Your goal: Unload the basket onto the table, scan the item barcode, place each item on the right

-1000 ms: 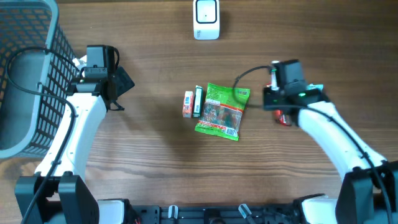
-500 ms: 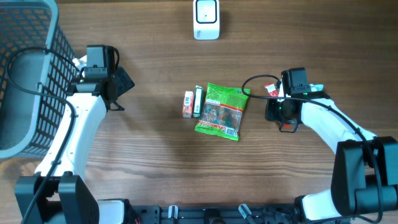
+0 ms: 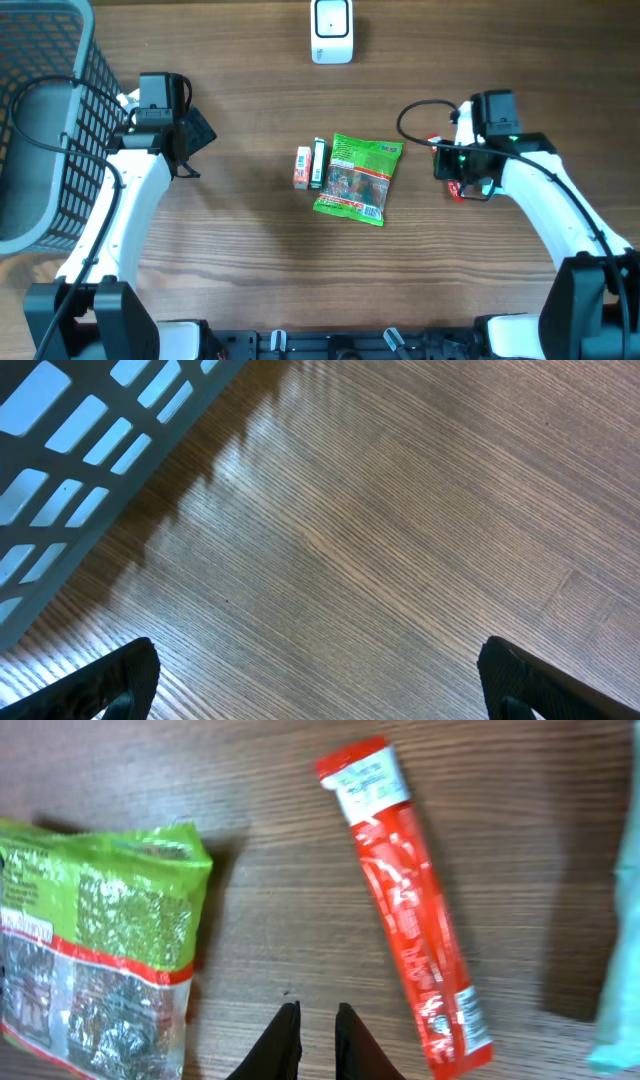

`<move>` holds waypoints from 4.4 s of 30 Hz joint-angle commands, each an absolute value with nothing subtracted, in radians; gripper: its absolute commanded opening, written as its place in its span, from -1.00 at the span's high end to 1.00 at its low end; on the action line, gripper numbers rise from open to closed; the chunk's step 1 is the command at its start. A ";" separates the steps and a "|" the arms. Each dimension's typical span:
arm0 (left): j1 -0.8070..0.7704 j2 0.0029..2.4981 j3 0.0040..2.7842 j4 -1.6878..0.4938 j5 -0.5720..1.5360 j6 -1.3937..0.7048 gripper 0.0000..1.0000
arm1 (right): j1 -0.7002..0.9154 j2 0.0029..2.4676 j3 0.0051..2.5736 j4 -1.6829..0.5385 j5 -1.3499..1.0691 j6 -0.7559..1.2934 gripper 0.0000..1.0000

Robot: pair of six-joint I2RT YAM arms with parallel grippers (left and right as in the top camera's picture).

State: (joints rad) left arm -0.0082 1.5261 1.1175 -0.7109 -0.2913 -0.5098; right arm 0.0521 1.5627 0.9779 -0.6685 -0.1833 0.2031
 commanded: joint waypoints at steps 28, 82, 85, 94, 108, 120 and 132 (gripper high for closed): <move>-0.004 1.531 1.118 -0.708 -0.304 -0.501 -1.00 | 0.029 1.625 0.761 -0.484 -0.084 0.370 0.90; -0.004 1.531 1.118 -0.708 -0.304 -0.501 -1.00 | 0.025 1.596 0.941 -0.274 -0.295 0.382 0.58; -0.004 1.531 1.118 -0.708 -0.304 -0.501 -1.00 | 0.025 1.635 0.941 -0.221 -0.198 0.396 0.59; -0.004 1.531 1.118 -0.708 -0.304 -0.501 -1.00 | 0.025 1.821 0.941 -0.142 -0.198 0.366 0.59; -0.004 1.531 1.118 -0.708 -0.304 -0.501 -1.00 | 0.023 1.545 0.943 -0.651 0.004 0.366 0.53; -0.004 1.531 1.118 -0.708 -0.304 -0.501 -1.00 | 0.037 1.552 0.868 -0.696 -0.205 0.407 0.91; -0.004 1.531 1.118 -0.708 -0.304 -0.501 -1.00 | 0.124 1.552 0.627 -0.372 -0.208 0.553 0.91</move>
